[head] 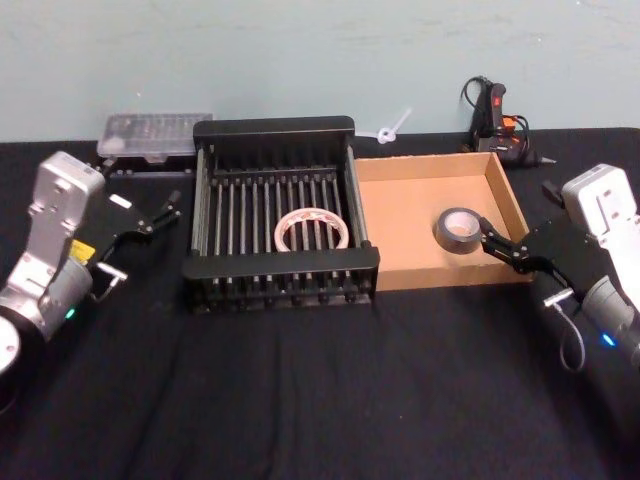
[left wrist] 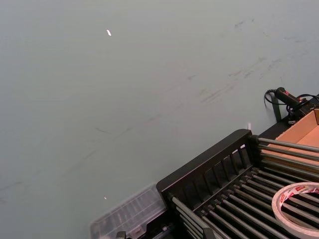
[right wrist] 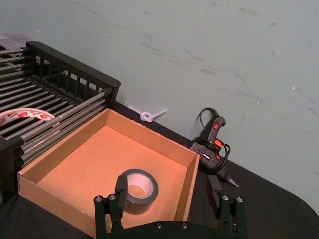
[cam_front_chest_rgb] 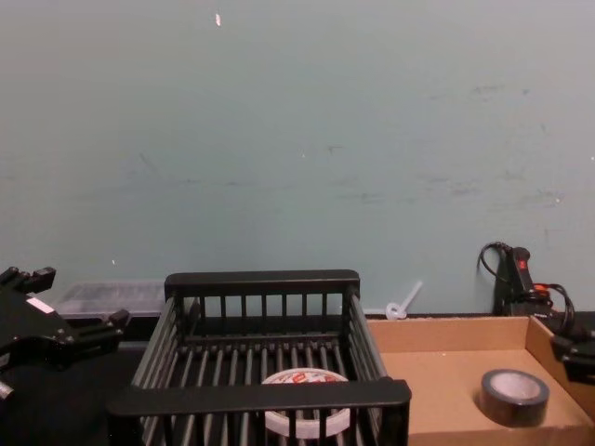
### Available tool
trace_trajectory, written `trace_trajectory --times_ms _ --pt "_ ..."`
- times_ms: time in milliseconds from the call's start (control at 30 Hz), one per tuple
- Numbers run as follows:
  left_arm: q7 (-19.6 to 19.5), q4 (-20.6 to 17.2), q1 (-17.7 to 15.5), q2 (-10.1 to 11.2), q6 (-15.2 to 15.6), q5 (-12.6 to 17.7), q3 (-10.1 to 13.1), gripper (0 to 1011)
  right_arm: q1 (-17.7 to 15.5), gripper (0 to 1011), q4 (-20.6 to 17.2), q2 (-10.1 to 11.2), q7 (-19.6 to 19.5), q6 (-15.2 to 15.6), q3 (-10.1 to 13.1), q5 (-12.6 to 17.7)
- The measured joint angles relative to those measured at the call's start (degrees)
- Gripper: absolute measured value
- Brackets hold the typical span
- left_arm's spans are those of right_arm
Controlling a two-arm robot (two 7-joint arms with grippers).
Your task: Pick up the white tape and place it into the black box , Pick up the silver tape and place it into the brown box.
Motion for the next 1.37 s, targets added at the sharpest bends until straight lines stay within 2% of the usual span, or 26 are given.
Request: trace_trajectory --times_ms 1367 --pt "0.0 0.0 0.0 0.0 0.0 0.0 0.0 1001 0.04 1002 -0.07 0.08 -0.14 -0.14 -0.06 -0.04"
